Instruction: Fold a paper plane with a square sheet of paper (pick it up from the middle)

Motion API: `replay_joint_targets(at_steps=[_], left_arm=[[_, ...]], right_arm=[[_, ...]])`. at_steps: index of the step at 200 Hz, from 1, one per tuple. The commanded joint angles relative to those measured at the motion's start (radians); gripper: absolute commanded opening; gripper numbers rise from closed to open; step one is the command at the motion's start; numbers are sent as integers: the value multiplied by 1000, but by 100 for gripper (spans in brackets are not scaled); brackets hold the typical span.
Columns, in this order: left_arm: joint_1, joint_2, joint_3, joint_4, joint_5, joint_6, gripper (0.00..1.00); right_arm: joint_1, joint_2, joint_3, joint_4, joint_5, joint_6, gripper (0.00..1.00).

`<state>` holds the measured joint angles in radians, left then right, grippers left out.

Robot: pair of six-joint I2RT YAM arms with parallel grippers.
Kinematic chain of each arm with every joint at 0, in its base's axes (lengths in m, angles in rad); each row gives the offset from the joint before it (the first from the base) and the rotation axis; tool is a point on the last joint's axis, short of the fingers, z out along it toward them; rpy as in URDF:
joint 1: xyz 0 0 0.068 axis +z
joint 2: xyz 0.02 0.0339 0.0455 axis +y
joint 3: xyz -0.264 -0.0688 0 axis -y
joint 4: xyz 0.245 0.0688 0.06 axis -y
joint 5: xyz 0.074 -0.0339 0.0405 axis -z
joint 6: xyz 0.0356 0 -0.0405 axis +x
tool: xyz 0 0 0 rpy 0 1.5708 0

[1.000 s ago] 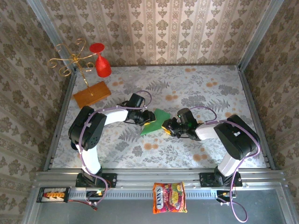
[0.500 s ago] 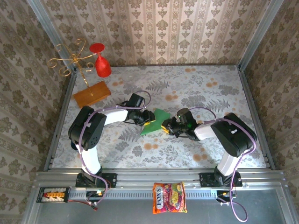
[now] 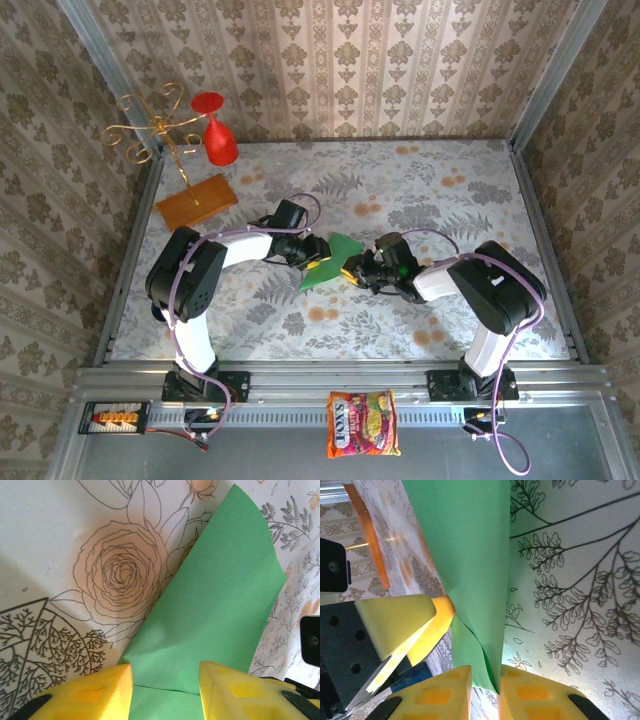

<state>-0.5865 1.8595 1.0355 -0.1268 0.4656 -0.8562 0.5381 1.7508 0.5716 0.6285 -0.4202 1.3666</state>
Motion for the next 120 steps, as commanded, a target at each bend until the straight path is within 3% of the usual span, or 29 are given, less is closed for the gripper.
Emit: replay_joint_targets(at_steps=[1,72,120], left_arm=[[10,-12,-12,-33,-4,-8,40],[13,-16,-11,-30,-1,-12,40],[17,-111,-20,-28,-21,34,42]], right_arm=[[11,33,9,29,-9,18,19],[22,53,19,39,2,35,15],[18,-17,34,-80,39,12,7]])
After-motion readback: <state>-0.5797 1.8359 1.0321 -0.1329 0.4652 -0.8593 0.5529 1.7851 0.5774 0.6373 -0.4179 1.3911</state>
